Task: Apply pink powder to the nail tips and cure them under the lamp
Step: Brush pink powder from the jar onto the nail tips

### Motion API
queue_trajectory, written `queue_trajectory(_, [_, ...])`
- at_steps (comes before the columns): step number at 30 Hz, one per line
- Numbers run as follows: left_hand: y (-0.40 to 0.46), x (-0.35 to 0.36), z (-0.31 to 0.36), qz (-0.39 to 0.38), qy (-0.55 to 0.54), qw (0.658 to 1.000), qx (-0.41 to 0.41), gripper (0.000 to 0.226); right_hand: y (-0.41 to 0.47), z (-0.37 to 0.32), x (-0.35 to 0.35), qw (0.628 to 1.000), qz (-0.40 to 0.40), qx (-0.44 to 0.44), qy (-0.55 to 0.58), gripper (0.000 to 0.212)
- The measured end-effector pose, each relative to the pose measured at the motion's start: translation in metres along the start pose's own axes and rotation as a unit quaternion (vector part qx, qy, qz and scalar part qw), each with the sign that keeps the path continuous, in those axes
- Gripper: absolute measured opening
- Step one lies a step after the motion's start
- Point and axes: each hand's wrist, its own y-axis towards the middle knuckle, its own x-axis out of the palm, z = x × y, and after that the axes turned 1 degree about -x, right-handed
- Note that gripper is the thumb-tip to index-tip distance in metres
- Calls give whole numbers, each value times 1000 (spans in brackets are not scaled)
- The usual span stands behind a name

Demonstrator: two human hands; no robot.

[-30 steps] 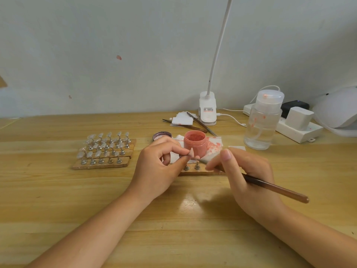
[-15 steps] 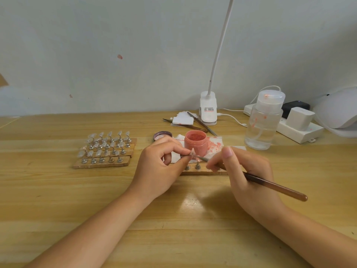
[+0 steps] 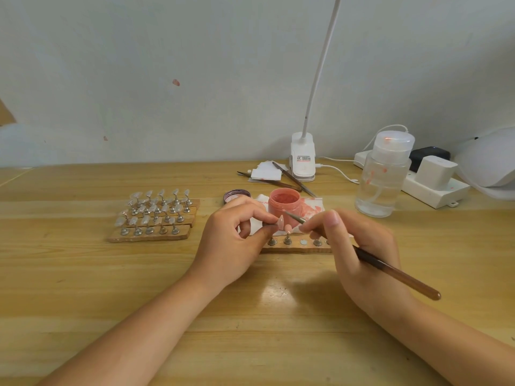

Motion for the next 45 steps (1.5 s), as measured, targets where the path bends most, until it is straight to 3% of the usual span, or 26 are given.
queue_trajectory(4, [0, 0, 0, 1, -4, 1000, -2, 28, -3, 0, -1, 999, -14, 3, 52, 52])
queue_trajectory(9, [0, 0, 2, -5, -7, 1000, -4, 22, -1, 1, 0, 1000, -13, 9, 3, 52])
queue_trajectory(21, [0, 0, 3, 2, -17, 1000, -17, 25, -3, 0, 0, 998, -24, 5, 56, 53])
queue_trajectory(25, [0, 0, 3, 2, -14, 1000, -14, 21, -1, -1, -1, 1000, -19, 4, 8, 53])
queue_trajectory(28, [0, 1, 2, 9, -13, 1000, -18, 24, -3, -1, -1, 998, -36, 11, 54, 53])
queue_trajectory(35, [1, -2, 7, 1, -5, 1000, -8, 18, 0, 0, -3, 995, 28, 32, 89, 40])
queue_trajectory(45, [0, -2, 10, -15, -35, 999, -26, 12, 0, 0, -3, 999, 6, 24, 46, 39])
